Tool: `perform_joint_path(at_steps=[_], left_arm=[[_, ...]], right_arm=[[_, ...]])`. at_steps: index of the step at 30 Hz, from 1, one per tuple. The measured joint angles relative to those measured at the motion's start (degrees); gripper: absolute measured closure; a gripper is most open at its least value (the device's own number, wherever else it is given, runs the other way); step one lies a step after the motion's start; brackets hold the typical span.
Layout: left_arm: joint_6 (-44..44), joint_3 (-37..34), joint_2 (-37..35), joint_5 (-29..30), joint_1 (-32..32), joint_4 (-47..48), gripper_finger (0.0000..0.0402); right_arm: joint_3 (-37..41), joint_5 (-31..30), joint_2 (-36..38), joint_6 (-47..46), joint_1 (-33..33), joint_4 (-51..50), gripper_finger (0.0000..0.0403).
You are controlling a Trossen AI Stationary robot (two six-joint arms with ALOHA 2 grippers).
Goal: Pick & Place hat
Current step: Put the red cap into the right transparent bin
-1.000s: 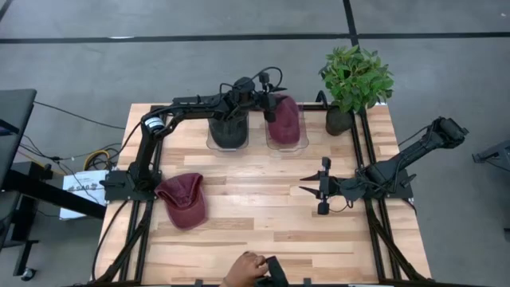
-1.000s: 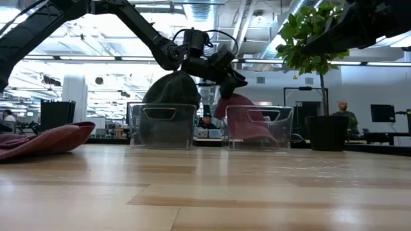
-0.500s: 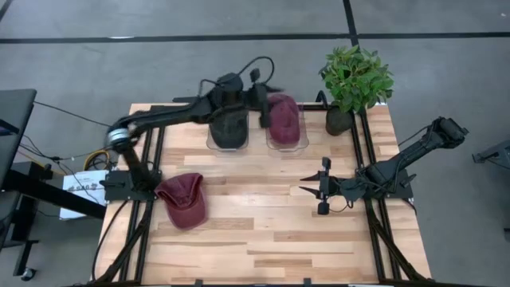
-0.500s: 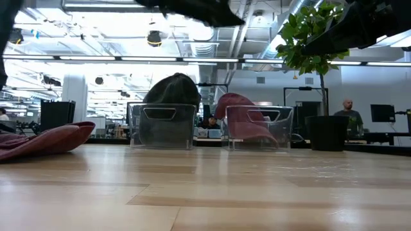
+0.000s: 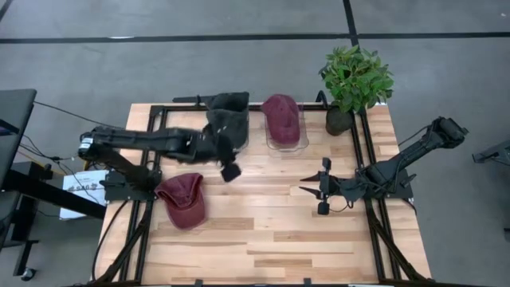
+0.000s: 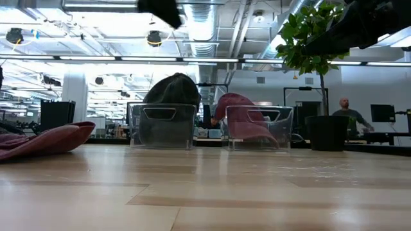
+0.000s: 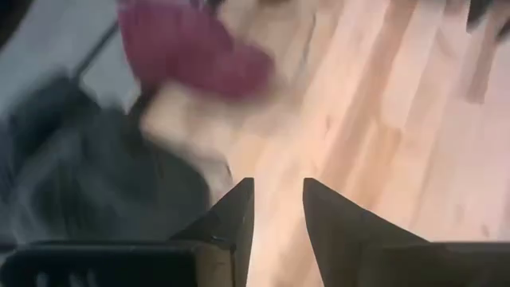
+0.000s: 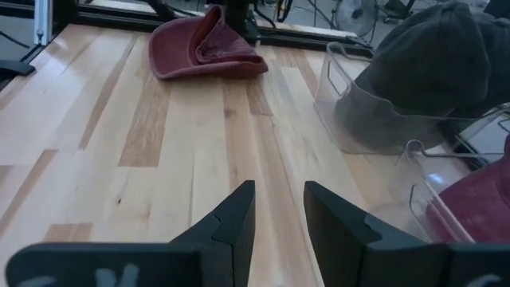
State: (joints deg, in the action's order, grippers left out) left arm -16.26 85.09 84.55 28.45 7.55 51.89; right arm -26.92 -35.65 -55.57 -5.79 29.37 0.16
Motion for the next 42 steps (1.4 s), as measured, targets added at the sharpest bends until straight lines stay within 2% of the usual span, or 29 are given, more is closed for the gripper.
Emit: perform_joint_path(at_steps=[9, 14, 22, 28, 33, 38, 42], left_arm=[[-24.1, -16.1, -6.5, -2.1, 13.5, 5.5, 0.0298], [-36.3, -25.8, -9.9, -7.5, 18.1, 5.8, 0.0298], [-36.4, -34.6, -12.3, -15.0, 23.1, 5.8, 0.0298], [-27.7, -35.5, -12.4, -27.4, 26.5, 6.4, 0.0298], [-27.7, -35.5, -12.4, -38.9, 29.8, 8.5, 0.0298], [-28.5, -35.5, -12.4, -40.2, 33.6, 11.5, 0.0298], [-28.7, -35.4, -12.4, -35.6, 34.9, 12.6, 0.0298]], right_arm=[[0.0, 0.2, 0.0, -0.3, 3.4, -1.6, 0.0301], [0.0, 0.1, 0.0, -0.3, 4.4, -1.4, 0.0301], [0.0, 0.1, 0.0, -0.2, 4.4, -1.4, 0.0301], [0.0, 0.1, 0.0, 0.2, 4.4, -2.0, 0.0301], [0.0, 0.1, 0.0, 0.2, 4.4, -3.6, 0.0301], [0.0, 0.1, 0.0, 0.2, 4.4, -4.2, 0.0301], [0.0, 0.1, 0.0, 0.2, 4.4, -4.2, 0.0301]])
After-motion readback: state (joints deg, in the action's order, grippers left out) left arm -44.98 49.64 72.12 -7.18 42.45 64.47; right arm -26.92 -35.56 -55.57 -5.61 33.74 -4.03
